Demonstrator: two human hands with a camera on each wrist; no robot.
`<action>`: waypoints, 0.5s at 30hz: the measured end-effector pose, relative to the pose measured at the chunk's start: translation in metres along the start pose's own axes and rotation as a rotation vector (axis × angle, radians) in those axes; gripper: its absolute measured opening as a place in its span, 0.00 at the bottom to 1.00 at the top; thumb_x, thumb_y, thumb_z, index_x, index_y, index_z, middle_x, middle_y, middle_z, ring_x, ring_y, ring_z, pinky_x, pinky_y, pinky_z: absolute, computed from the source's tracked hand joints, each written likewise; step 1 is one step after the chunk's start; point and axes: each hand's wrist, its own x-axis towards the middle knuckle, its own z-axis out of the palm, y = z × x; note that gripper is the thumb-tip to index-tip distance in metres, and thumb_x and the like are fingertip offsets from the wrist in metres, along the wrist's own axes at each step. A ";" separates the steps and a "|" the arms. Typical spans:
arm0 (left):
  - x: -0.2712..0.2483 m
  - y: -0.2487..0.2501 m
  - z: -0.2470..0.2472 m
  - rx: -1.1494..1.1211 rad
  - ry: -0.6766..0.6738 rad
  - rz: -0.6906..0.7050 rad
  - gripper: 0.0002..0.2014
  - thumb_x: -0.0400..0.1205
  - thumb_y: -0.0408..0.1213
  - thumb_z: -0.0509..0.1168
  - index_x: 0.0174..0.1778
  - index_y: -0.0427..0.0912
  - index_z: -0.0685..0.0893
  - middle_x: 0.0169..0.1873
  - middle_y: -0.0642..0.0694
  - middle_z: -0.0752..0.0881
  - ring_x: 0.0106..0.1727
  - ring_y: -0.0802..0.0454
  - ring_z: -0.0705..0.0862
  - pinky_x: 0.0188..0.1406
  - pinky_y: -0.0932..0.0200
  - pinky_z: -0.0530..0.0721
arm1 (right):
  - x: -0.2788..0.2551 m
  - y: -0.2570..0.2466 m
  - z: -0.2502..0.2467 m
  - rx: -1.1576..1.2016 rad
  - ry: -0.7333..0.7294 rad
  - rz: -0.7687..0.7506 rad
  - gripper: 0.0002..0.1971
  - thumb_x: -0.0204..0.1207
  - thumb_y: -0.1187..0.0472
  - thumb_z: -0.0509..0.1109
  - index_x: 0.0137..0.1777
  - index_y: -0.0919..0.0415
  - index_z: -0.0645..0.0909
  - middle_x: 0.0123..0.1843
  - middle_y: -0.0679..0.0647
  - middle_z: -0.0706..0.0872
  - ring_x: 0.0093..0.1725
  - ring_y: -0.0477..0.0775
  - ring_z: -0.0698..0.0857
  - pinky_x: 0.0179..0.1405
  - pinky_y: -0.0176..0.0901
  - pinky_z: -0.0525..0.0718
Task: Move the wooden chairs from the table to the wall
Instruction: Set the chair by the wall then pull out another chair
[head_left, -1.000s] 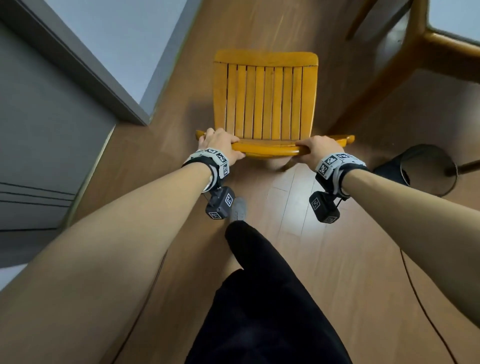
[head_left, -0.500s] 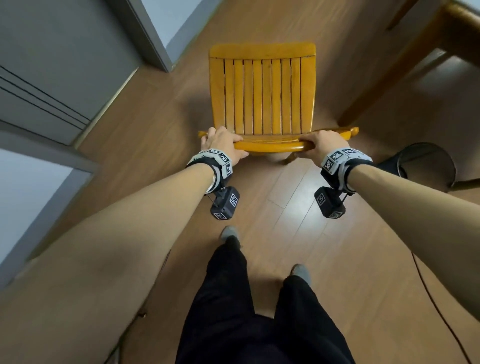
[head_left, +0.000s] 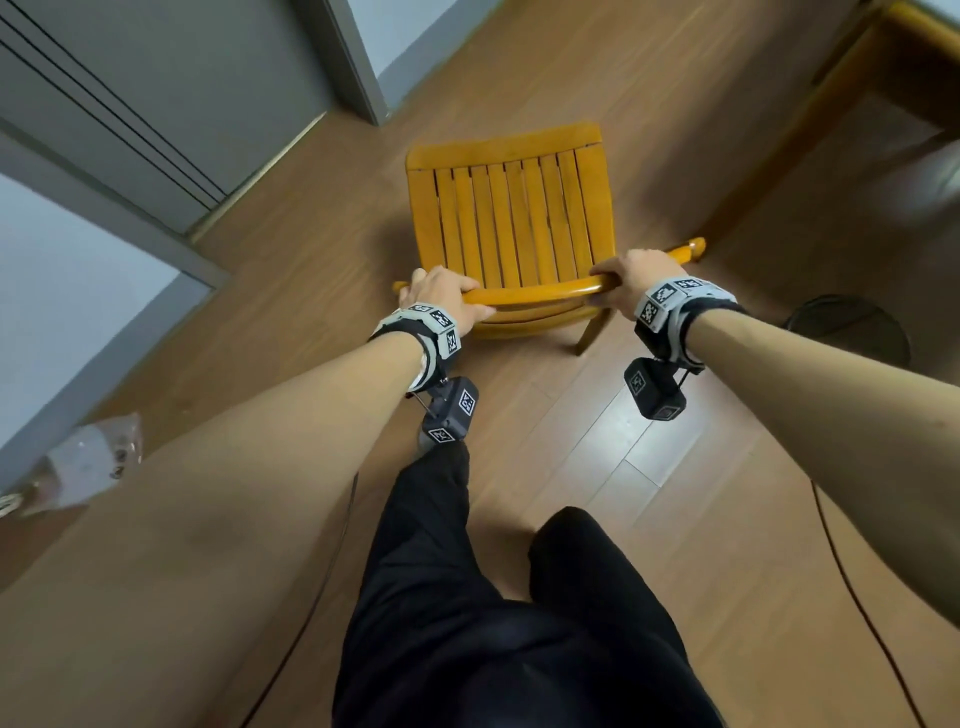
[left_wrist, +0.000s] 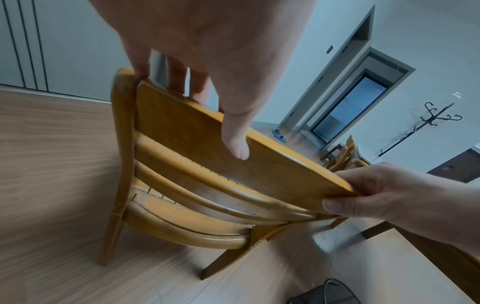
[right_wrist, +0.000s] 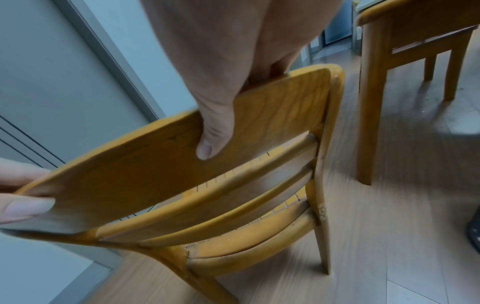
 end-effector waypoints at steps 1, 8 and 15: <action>-0.004 0.001 0.001 -0.006 0.000 -0.006 0.24 0.81 0.56 0.71 0.73 0.56 0.83 0.67 0.44 0.76 0.72 0.38 0.71 0.73 0.41 0.69 | -0.001 0.001 0.000 -0.004 0.006 -0.007 0.21 0.80 0.49 0.75 0.71 0.52 0.84 0.54 0.56 0.88 0.55 0.61 0.87 0.61 0.58 0.85; -0.004 0.001 -0.003 -0.019 -0.016 -0.025 0.25 0.81 0.56 0.70 0.74 0.57 0.82 0.70 0.43 0.76 0.73 0.37 0.71 0.73 0.40 0.70 | 0.002 -0.003 -0.005 -0.040 0.016 -0.042 0.17 0.81 0.52 0.74 0.68 0.54 0.85 0.52 0.57 0.87 0.53 0.60 0.85 0.57 0.52 0.82; -0.007 0.014 -0.014 0.062 -0.106 -0.033 0.28 0.83 0.53 0.69 0.79 0.51 0.76 0.74 0.41 0.77 0.75 0.39 0.72 0.74 0.40 0.71 | -0.008 -0.010 -0.013 -0.044 -0.033 -0.004 0.18 0.82 0.52 0.72 0.69 0.57 0.83 0.55 0.57 0.87 0.54 0.59 0.84 0.54 0.51 0.84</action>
